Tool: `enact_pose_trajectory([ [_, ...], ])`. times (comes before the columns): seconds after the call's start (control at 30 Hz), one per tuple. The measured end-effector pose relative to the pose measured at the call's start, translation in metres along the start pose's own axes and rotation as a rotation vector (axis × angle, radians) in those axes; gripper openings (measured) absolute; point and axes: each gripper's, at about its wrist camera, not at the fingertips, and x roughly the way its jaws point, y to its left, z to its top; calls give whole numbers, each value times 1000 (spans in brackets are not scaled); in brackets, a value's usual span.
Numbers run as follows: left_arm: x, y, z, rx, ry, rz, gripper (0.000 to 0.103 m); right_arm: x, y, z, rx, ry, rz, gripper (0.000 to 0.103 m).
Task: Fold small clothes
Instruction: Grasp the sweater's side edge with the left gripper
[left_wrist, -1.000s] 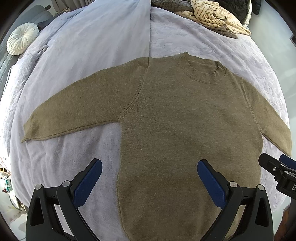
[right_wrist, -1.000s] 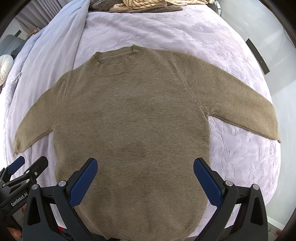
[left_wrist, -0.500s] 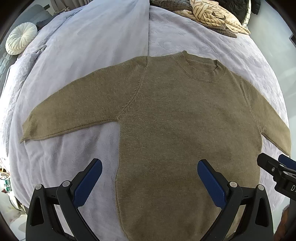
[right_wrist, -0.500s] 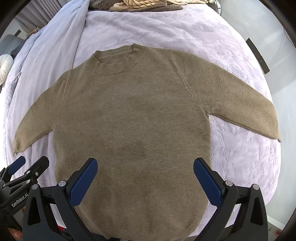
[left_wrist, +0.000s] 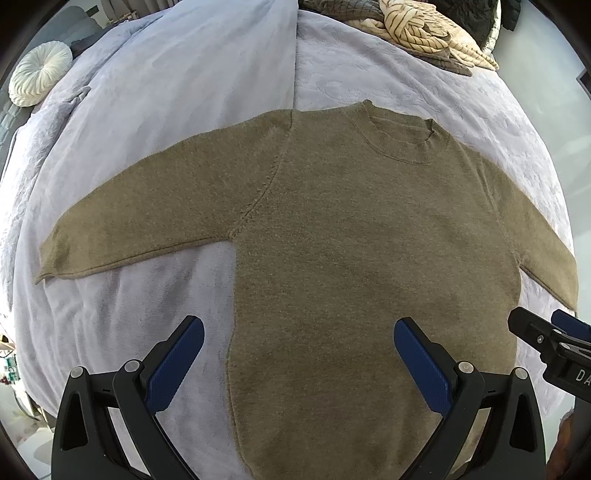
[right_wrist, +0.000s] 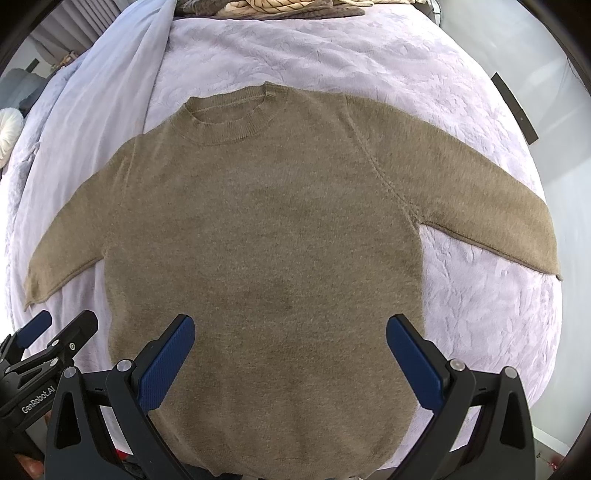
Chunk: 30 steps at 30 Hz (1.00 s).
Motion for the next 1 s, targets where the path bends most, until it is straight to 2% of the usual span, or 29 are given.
enact_pose_trajectory([
  [0.2, 1, 6, 0, -8, -7, -46, 103, 0, 2, -1, 13, -15, 32, 103],
  [0.37, 2, 28, -1, -56, -31, -117, 103, -5, 6, -2, 72, -76, 174, 103],
  [0.5, 8, 59, 0, -121, -52, -151, 103, -4, 28, -4, 29, -91, 246, 103],
  [0.57, 12, 85, 0, -174, -71, -159, 103, -1, 42, -6, 10, -100, 294, 103],
  [0.63, 18, 111, -1, -222, -84, -153, 103, 7, 59, -7, -12, -61, 322, 103],
  [0.73, 30, 157, -4, -310, -109, -136, 103, 27, 90, -13, -96, 45, 327, 103],
  [0.93, 64, 256, -14, -527, -156, -81, 103, 63, 131, -37, -169, 121, 354, 103],
  [1.0, 79, 285, -16, -601, -174, -84, 103, 72, 140, -43, -180, 144, 362, 103],
])
